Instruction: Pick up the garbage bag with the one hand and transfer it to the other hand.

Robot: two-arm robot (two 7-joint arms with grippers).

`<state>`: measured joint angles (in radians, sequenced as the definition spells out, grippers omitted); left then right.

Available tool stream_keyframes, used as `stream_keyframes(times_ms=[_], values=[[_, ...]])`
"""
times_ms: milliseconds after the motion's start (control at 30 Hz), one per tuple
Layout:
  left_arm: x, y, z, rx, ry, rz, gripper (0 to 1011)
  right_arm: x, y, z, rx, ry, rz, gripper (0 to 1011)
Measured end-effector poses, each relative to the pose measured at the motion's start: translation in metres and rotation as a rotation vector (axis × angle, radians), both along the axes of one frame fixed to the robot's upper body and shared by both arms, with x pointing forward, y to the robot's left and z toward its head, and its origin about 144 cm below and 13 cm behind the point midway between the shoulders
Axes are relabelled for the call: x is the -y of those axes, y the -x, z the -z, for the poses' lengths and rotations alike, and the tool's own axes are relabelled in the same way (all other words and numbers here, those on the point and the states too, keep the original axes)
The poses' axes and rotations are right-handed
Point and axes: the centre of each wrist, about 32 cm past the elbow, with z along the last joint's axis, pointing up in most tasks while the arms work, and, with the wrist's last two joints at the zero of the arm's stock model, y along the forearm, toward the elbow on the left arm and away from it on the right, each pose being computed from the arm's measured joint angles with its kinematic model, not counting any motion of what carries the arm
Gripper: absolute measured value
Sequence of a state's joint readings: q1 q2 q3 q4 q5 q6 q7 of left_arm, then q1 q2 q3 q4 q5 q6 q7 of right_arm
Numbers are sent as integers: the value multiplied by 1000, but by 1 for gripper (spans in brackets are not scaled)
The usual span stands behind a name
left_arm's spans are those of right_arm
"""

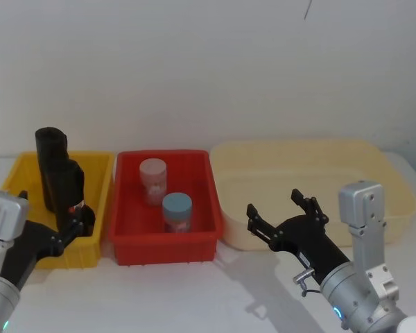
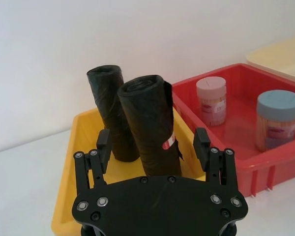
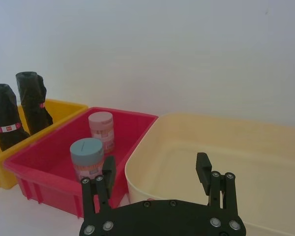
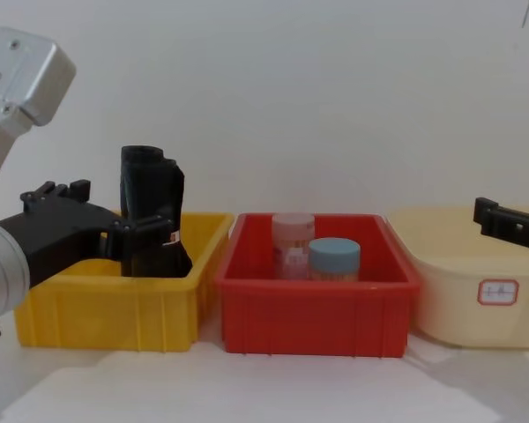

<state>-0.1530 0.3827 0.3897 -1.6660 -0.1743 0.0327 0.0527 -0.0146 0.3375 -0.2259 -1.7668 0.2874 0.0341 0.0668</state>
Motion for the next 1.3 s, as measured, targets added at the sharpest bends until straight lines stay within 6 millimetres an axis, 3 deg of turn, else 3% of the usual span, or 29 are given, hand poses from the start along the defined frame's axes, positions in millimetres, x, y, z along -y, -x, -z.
stream_keyframes(times_ms=[1300], values=[[2, -68, 14, -16, 121, 103, 1001, 0, 0, 0, 0, 0, 0, 1001]])
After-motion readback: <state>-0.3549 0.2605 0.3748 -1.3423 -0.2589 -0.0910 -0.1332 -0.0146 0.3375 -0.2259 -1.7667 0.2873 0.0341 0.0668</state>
